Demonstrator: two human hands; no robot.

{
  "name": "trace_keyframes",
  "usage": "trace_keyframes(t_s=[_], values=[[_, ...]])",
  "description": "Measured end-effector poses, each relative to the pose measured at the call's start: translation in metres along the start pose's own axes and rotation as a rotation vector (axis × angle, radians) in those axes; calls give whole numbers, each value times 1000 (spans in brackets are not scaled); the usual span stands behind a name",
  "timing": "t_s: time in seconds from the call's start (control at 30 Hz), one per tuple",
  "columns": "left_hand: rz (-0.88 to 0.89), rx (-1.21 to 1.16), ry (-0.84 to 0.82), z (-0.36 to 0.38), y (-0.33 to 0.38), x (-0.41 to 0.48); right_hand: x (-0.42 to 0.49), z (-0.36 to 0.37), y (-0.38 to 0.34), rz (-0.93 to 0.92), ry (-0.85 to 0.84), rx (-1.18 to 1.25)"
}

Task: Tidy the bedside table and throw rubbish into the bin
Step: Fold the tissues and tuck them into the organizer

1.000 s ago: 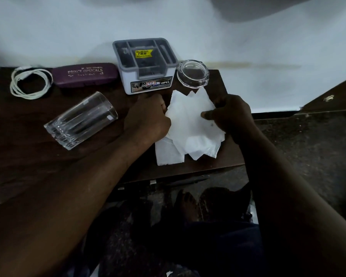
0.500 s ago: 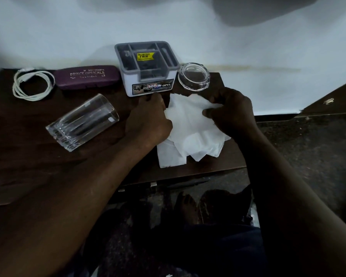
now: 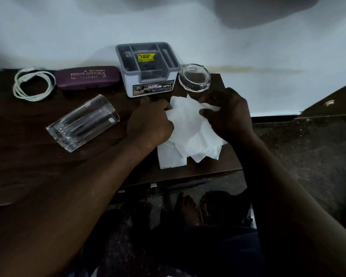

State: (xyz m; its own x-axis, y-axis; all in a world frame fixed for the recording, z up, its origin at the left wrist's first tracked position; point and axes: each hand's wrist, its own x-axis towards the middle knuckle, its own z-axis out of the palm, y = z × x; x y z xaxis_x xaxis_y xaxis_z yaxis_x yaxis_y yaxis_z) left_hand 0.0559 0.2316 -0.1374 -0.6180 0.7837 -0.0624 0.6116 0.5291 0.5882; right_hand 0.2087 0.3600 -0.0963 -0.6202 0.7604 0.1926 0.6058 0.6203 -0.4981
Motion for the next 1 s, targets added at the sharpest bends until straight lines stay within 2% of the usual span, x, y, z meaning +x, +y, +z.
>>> trace_keyframes(t_s=[0.27,0.4,0.53,0.8,1.0], values=[[-28,22,19,-1,2,-1,0,-2,-5,-10,45,-25],[-41,19,26,-2,4,-2,0,-10,-11,76,-100,109],[-42,5,27,-3,3,-2,-4,-13,-18,32,-218,207],[-14,-11,12,-2,3,-3,-5,-5,-8,56,-239,196],[-24,-27,4,-1,1,0,-5,2,-1,-13,-298,-71]])
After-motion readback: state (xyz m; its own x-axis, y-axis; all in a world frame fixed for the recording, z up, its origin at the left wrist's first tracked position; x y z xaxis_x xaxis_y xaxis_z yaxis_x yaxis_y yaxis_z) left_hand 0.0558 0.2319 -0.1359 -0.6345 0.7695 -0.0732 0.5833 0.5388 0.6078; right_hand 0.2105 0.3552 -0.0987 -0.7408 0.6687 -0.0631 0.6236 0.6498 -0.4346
